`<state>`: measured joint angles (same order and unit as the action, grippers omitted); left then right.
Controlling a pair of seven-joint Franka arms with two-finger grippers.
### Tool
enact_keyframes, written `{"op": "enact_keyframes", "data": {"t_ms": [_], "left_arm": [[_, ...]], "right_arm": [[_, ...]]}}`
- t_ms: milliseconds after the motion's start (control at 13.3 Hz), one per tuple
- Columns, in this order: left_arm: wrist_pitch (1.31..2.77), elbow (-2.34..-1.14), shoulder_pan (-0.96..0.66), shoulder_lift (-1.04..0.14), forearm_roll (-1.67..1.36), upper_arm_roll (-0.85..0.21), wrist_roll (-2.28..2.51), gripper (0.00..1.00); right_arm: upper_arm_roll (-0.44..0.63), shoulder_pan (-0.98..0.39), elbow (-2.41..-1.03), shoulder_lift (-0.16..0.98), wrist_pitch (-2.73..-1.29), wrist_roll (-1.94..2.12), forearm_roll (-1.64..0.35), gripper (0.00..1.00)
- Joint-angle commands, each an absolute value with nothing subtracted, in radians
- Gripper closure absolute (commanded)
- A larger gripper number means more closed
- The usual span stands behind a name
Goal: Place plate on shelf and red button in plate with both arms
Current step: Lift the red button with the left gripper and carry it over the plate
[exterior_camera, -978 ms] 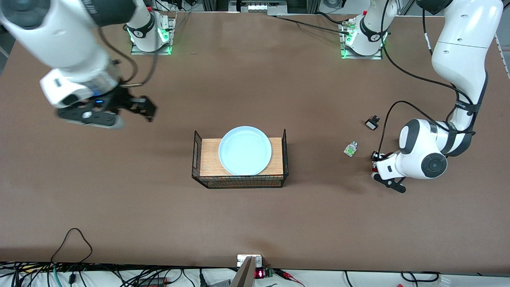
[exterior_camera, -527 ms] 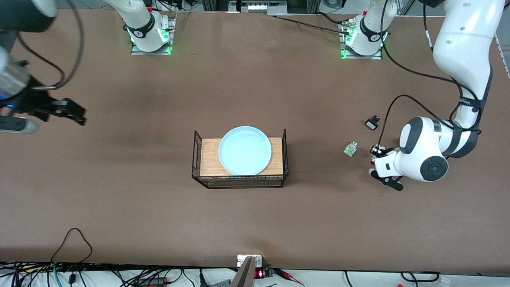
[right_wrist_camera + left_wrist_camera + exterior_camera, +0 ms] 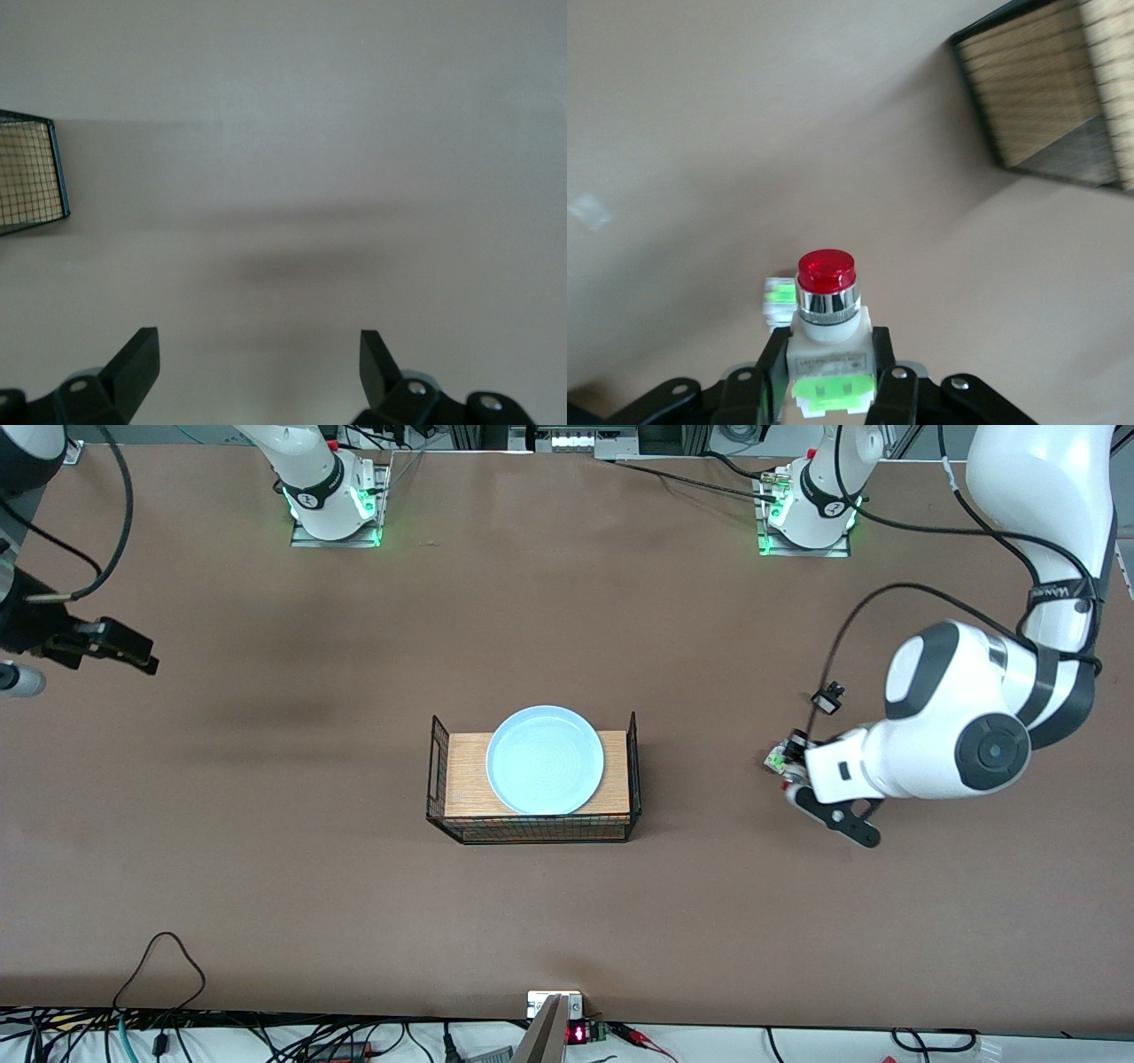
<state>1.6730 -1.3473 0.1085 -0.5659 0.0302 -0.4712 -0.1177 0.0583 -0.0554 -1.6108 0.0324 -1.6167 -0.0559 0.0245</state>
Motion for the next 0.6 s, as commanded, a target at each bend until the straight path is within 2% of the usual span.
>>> {"op": "enact_keyframes", "data": {"t_ms": [0,150,376,527], "left_arm": [[1.628,-1.263,0.091,-0.563,0.009,-0.573,0.111,0.90],[1.631,-1.233,0.075,-0.566,-0.061,-0.624,0.266,0.92],[1.644,-1.169,0.028,-0.569,-0.167,-0.638,0.380,0.93],[1.767,-1.169,-0.035,-0.592,-0.170,-0.634,0.463,0.93]], "right_arm": [[0.055,-0.048,-1.638,-0.015,-1.622,-0.039,0.012,0.00],[0.052,-0.046,-1.606,-0.002,-1.585,-0.031,0.014,0.00],[0.048,-0.054,-1.603,0.008,-1.582,-0.028,0.018,0.00],[0.038,-0.069,-1.600,0.006,-1.574,-0.034,0.031,0.00]]}}
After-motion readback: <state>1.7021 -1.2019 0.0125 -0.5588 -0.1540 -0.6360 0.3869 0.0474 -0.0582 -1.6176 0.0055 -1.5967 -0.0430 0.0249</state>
